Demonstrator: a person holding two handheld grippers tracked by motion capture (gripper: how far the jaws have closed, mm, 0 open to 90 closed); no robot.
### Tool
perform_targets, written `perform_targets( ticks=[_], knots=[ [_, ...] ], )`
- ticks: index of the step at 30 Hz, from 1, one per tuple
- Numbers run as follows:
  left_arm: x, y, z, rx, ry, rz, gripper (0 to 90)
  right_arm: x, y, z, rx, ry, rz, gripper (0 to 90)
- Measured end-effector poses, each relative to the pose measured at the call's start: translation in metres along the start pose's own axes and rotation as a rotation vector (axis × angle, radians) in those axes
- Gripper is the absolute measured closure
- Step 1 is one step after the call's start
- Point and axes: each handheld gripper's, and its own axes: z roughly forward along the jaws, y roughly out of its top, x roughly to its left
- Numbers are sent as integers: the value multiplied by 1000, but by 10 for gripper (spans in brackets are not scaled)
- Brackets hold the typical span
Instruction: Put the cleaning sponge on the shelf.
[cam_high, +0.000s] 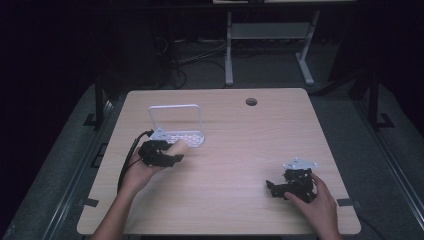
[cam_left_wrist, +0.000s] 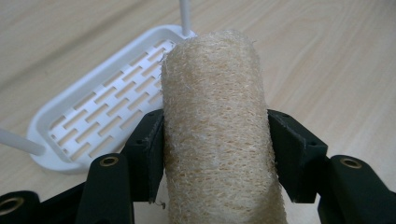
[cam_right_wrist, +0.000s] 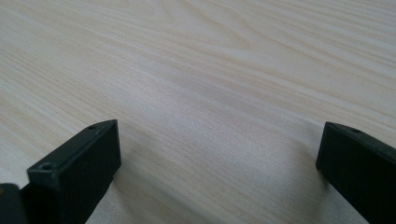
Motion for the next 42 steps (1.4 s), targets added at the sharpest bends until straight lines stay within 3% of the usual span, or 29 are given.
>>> perform_targets(
  ticks=[19,22,33,42],
  knots=[
    [20,17,24,32,49,-12,409,0,0,0,0,0,0,0],
    [23,18,28,20,57,-22,409,0,0,0,0,0,0,0],
    [36,15,48,46,83,-78,408,0,0,0,-1,1,1,0],
    [39,23,56,83,118,-57,407,0,0,0,-1,1,1,0]
  ],
)
